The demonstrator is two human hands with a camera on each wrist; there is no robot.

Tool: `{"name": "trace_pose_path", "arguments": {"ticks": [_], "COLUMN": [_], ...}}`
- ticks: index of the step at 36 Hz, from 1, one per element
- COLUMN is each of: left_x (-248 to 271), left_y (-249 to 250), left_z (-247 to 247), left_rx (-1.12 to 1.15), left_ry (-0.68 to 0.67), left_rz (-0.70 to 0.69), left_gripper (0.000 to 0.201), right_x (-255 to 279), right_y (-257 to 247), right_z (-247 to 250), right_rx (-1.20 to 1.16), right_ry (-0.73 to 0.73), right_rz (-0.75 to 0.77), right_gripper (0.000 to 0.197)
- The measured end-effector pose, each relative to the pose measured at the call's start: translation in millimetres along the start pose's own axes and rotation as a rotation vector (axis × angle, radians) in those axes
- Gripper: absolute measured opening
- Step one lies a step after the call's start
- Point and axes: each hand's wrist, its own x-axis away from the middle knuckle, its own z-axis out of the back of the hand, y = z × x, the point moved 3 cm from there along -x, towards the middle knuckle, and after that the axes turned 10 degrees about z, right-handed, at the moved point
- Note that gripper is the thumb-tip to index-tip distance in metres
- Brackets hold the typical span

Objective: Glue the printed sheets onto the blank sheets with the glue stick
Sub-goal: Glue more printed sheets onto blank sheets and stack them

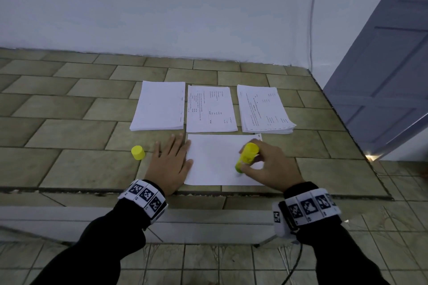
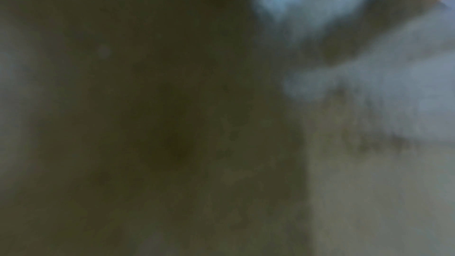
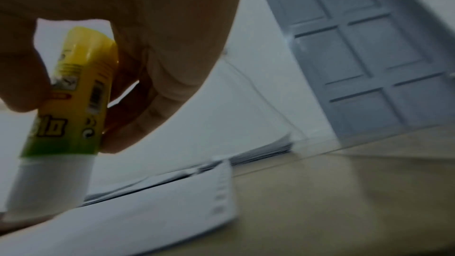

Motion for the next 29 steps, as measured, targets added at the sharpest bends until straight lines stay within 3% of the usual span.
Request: {"name": "trace_pose_path", "arguments": {"ticks": [5, 11, 16, 22, 29], "left_x": [-0.9, -0.2, -1.7, -1.2, 0.0], "left_y": [1.4, 0.6, -0.4, -1.7, -1.3], "left_z": [-0.6, -0.5, -2.6, -3.2, -1.3], "left_rx": [0.0, -0.025, -0.032, -0.021, -0.02], "left_ry": [-0.002, -0.004, -0.026, 0.004, -0.005], "left_rz": [-0.007, -0.016, -0.012, -0.034, -0.023], "left_gripper": [0.087, 0.092, 0.086, 0.08, 0.082], "right_x": [-27.4, -46.9, -56.6, -75.0, -106.9], "right_y": [-21.3, -34.9, -35.4, -28.2, -11.4], "right_z": [-49.3, -75.6, -77.1, -74.0, -68.4], "right_rx": [-0.107, -0.085, -0.065, -0.032, 0.03], "right_ry": [-0.134, -0.243, -0.285, -0.301, -0.256], "right_rz": [0.065, 0.081, 0.073, 0.031, -0.04], "right_gripper": [0.017, 0.017, 0.036, 0.016, 0.015]}}
